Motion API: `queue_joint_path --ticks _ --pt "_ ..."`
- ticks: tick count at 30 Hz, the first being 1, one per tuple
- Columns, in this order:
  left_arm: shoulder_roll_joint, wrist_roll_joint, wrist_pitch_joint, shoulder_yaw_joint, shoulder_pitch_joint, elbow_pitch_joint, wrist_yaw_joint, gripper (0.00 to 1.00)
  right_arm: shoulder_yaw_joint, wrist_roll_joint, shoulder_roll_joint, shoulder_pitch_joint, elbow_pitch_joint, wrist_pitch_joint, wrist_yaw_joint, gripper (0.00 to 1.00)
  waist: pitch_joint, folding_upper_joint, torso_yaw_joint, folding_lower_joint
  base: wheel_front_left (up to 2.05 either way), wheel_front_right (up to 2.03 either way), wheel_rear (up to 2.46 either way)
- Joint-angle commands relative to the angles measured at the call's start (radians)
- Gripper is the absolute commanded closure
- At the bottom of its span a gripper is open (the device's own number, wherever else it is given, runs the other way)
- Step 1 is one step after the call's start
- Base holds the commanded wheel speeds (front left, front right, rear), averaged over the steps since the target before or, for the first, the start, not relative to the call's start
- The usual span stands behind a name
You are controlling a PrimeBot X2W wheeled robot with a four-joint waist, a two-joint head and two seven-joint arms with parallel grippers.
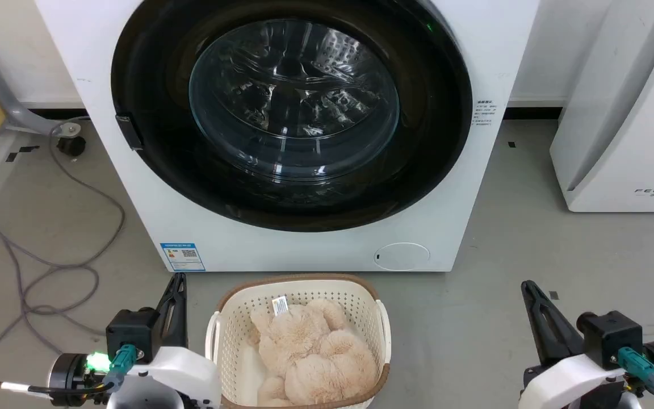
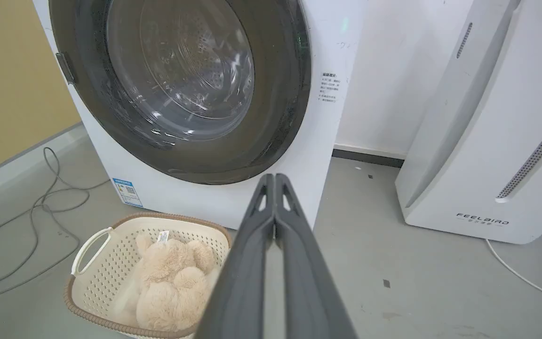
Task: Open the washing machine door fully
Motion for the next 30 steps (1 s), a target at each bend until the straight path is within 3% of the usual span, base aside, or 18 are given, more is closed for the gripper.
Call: queue_joint_path --ticks 1,21,22,30 --pt "0.000 0.003 0.000 -0.002 0.015 -0.004 0.003 1.00 0.001 -0.008 0.001 -0.014 0.002 0.001 0.001 1.00 0.000 0.0000 0.000 0.0000 0.00 0.00 0.00" --pt "0.000 0.003 0.000 -0.002 0.015 -0.004 0.003 1.00 0.001 -0.008 0.001 -0.014 0.002 0.001 0.001 1.00 0.000 0.0000 0.000 0.0000 0.00 0.00 0.00" --pt "0.000 0.000 0.000 0.000 0.000 0.000 0.000 0.00 0.000 0.000 0.000 0.000 0.000 0.000 0.000 0.00 0.000 0.0000 0.000 0.0000 0.00 0.00 0.00" --pt "0.000 -0.006 -0.011 -0.005 -0.001 0.001 0.009 0.00 -0.007 0.021 0.000 0.001 -0.008 -0.011 0.000 0.00 0.001 0.0000 0.000 0.0000 0.00 0.00 0.00"
